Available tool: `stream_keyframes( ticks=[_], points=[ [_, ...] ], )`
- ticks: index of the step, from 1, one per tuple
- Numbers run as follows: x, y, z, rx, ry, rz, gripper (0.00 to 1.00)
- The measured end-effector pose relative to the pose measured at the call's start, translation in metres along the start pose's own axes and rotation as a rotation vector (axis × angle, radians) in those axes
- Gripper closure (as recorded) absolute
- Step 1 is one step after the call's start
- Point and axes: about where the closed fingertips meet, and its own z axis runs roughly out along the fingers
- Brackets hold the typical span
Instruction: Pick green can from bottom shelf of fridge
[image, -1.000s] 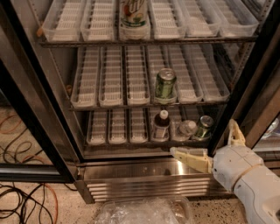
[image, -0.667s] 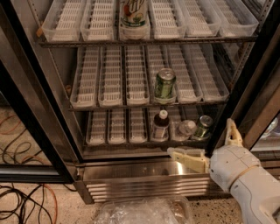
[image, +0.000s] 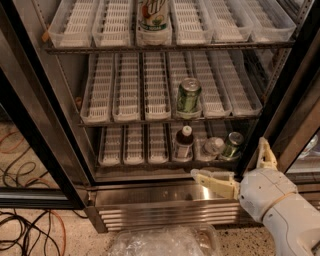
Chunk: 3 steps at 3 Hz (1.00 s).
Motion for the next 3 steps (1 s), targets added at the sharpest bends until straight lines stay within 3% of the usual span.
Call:
stream_keyframes(
  ticks=[1,2,3],
  points=[
    [0.011,0.000,-0.011,0.041,-0.013,0.023,0.00],
    [0.033,0.021,-0.020,0.122,-0.045,0.045,0.00],
    [0.044,0.010,-0.022,0.160,-0.060,0.056,0.00]
  ],
)
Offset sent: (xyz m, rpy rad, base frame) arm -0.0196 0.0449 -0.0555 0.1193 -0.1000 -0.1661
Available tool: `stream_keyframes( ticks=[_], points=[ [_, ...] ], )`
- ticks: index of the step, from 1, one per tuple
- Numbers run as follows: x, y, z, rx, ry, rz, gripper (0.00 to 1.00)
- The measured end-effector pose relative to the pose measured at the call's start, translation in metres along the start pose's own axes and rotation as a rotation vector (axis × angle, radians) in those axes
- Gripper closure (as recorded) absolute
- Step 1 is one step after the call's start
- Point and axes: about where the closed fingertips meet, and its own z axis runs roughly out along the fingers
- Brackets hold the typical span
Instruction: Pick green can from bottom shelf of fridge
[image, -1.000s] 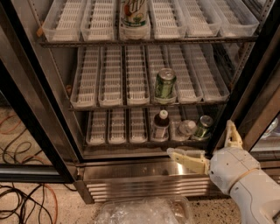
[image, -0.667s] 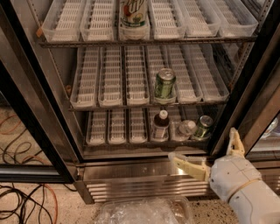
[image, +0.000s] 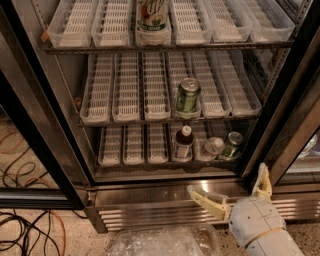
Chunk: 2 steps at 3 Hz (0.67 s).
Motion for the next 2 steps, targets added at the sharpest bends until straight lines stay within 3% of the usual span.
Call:
stream_keyframes(
  ticks=[2],
  points=[
    [0.019,-0.009,-0.003,0.025,-0.036,0.004,0.00]
  ],
)
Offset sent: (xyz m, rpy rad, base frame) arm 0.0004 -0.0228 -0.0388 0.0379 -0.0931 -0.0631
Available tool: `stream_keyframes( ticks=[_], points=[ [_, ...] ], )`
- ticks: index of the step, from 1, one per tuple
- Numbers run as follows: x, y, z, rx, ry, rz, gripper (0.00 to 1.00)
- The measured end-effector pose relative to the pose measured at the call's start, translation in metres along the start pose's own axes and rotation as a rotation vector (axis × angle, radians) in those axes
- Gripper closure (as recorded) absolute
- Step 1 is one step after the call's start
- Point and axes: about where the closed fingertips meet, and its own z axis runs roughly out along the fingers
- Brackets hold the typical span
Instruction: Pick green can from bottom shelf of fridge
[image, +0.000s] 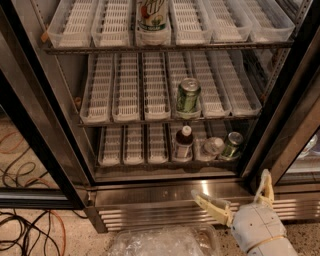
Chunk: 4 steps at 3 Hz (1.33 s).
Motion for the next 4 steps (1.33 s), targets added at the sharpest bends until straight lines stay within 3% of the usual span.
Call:
stream_keyframes(
  ticks=[2,3,4],
  points=[
    [0.041,-0.007,0.020,0.002,-0.003,0.032,0.00],
    [0.097,-0.016,0.042,0.038,0.050,0.042,0.00],
    [0.097,-0.016,0.042,0.038,0.050,0.042,0.00]
  ],
)
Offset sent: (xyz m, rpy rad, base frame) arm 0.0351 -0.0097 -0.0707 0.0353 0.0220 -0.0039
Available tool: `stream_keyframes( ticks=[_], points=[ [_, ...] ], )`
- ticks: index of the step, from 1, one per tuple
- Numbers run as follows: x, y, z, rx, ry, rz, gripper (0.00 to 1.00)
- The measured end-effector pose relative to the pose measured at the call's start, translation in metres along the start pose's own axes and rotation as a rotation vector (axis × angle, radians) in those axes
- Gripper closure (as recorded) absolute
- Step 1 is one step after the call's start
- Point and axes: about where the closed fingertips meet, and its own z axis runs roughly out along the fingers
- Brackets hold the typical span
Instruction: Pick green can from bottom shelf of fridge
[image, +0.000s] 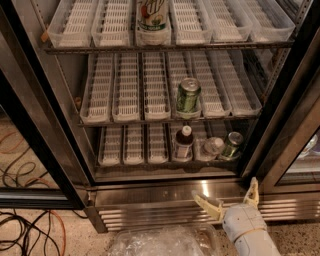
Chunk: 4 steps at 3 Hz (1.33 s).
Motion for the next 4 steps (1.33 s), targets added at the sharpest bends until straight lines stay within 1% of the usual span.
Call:
stream_keyframes(
  ticks=[1,2,4],
  points=[
    [0.009,0.000,0.004,-0.006,0.023,-0.007,0.00],
    [0.025,-0.003,0.015,-0.005,0.038,-0.020,0.00],
    [0.050,-0.016,0.041,0.042,0.016,-0.004,0.00]
  ],
)
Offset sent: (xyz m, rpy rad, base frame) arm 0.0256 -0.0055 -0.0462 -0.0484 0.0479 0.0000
